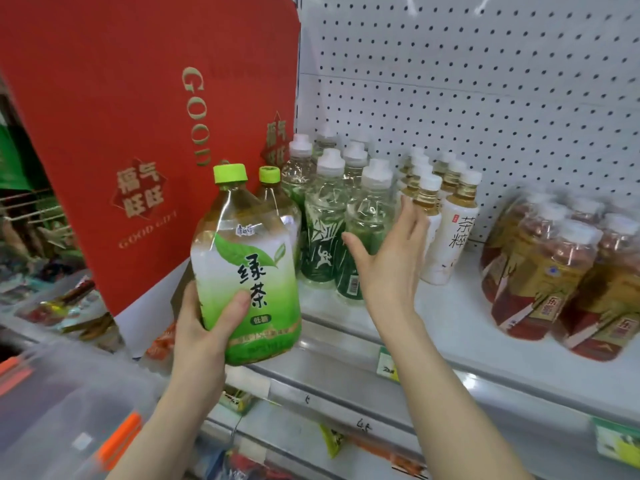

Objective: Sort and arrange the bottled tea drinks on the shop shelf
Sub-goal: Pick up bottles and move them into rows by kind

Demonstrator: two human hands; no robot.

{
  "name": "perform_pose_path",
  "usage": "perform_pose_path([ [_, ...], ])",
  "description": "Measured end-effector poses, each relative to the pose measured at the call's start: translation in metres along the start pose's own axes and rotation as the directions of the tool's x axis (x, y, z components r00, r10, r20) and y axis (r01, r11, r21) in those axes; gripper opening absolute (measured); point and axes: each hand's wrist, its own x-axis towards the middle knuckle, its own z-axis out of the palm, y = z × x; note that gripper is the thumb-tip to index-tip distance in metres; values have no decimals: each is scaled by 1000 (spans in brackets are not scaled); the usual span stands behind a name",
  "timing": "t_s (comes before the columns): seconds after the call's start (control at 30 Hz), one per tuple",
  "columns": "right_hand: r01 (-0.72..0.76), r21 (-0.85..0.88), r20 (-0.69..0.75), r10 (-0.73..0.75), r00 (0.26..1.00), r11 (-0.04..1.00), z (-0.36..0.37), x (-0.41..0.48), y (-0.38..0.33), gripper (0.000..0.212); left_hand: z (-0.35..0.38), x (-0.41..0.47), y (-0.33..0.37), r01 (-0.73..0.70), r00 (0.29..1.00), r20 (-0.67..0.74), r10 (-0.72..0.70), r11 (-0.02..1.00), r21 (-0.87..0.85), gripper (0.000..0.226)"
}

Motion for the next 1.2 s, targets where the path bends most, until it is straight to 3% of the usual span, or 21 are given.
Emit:
perform_pose_path([
  [0.07,208,40,-162,-199,966,977,1,-7,-19,72,-6,1,-1,1,1000,0,-1,1000,4,114],
  [0.1,284,60,-132,-274,953,957,3,-7,-30,67,-7,1,-1,2,1000,1,-2,1000,5,114],
  [0.17,306,117,160,-322,933,945,12,0,-54,66,-9,2,-1,0,1000,4,0,1000,-1,115],
  [0.23,302,81,400,-309,863,950,30,12,-71,74,-12,2,-1,-7,1000,0,7,1000,7,115],
  [0.37,402,-64,527,-311,791,914,61,23,-87,78,-18,-1,-1,-44,999,-9,45,998,40,100],
  [0.53,357,-54,442,-298,846,932,59,12,-90,57,-23,-2,1,-66,998,-9,67,997,46,91],
  [0.63,320,67,421,-317,850,945,53,-4,-88,91,-22,-2,2,-73,997,-9,73,997,29,89],
  [0.8,178,140,472,-224,853,974,56,-18,-77,62,-21,0,3,-77,997,12,77,997,1,89],
  [0.93,166,227,475,-258,842,960,58,-24,-73,65,-23,-2,4,-82,996,26,82,997,-15,88],
  [1.2,16,399,192,-101,976,917,2,-25,-60,83,-27,-3,5,-51,992,107,61,994,-94,92],
])
